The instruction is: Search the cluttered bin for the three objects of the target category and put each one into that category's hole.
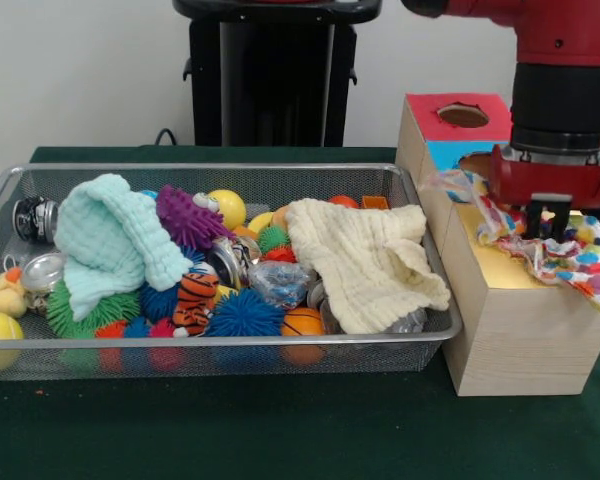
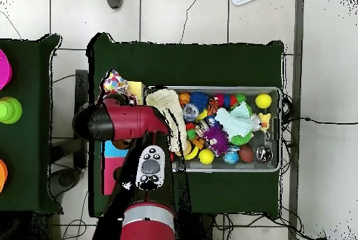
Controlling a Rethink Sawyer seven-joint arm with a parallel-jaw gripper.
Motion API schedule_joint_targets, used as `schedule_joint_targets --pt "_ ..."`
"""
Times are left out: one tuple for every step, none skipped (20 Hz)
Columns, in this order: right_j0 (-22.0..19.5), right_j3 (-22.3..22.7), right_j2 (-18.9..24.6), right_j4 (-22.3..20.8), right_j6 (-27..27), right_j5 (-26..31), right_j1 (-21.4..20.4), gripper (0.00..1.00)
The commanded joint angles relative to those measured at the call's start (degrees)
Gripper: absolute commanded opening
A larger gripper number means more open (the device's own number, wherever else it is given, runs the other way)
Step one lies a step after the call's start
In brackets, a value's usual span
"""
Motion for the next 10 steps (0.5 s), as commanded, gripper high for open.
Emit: schedule_joint_targets --pt "0.27 -4.57 0.88 2.85 11.48 -4.96 12.80 0.00" --pt "0.63 -5.32 0.38 3.03 11.62 -5.81 14.00 0.00" --pt "0.83 -5.91 0.13 2.99 11.48 -6.51 14.94 0.00" --pt "1.01 -6.29 -0.15 3.04 11.44 -6.71 15.58 0.00" --pt "1.15 -6.44 -0.39 3.32 11.60 -6.72 16.03 0.00" --pt "1.22 -6.69 -0.56 3.60 11.48 -6.79 16.73 0.00" --pt "1.36 -7.22 -0.95 3.81 11.38 -7.08 17.70 0.00" --pt "1.50 -7.75 -1.33 4.03 11.29 -7.37 18.68 0.00" --pt "1.46 -8.54 -1.50 3.99 10.96 -8.43 19.87 0.00" --pt "1.44 -9.38 -1.66 3.96 10.73 -9.89 21.15 0.00"
